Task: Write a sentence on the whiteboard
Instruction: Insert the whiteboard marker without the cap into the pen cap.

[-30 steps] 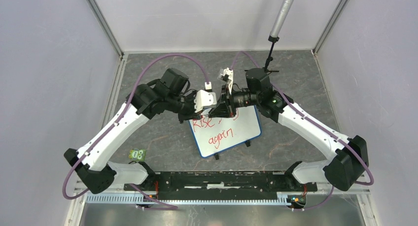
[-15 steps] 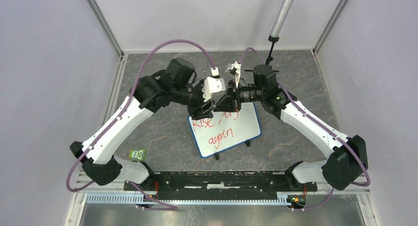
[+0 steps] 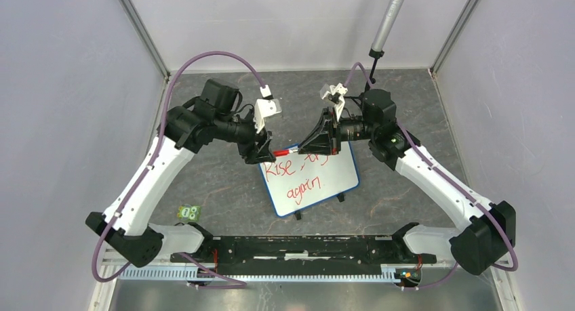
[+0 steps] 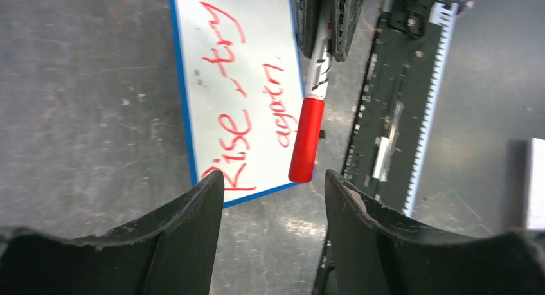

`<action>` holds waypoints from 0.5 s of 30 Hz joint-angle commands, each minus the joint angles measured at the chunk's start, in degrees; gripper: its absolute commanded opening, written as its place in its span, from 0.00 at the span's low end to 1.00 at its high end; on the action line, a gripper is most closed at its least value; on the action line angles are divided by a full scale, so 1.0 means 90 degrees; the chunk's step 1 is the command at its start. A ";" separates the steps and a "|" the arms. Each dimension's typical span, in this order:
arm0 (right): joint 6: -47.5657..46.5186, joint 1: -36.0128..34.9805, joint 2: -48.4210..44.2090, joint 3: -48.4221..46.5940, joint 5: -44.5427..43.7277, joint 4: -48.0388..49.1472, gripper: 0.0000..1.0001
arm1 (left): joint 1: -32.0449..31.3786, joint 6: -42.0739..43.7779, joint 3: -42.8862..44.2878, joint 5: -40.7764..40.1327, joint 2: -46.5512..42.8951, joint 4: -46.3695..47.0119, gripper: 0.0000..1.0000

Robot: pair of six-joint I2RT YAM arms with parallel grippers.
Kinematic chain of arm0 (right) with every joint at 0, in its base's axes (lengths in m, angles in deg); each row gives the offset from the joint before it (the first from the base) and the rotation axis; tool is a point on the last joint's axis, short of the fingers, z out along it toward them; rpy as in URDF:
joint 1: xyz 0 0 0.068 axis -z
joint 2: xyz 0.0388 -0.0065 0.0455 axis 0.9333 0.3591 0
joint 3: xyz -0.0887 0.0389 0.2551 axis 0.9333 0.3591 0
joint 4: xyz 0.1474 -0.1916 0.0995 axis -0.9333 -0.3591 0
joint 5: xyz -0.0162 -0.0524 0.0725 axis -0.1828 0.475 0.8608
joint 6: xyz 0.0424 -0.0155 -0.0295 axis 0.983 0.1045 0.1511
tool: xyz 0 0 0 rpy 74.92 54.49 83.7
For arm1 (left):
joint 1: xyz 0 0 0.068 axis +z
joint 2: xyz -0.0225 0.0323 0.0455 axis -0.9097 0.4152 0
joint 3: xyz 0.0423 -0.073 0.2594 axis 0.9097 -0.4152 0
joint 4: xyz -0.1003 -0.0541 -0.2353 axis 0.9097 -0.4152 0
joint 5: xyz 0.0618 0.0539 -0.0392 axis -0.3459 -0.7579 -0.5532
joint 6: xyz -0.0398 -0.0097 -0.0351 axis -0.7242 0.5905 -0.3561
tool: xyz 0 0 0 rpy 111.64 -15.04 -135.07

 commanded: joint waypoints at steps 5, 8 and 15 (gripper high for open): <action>-0.0038 -0.0095 -0.0074 -0.0002 0.0284 0.0218 0.00 | -0.0185 -0.0129 -0.0118 0.1399 0.0134 -0.0192 0.59; -0.0089 -0.0124 -0.0040 -0.0049 0.0279 0.0151 0.00 | -0.0419 -0.0101 -0.0161 0.1444 0.0212 -0.0191 0.49; -0.0174 -0.0226 -0.0025 -0.0110 0.0267 0.0069 0.00 | -0.0589 -0.0168 -0.0046 0.1535 0.0431 -0.0107 0.17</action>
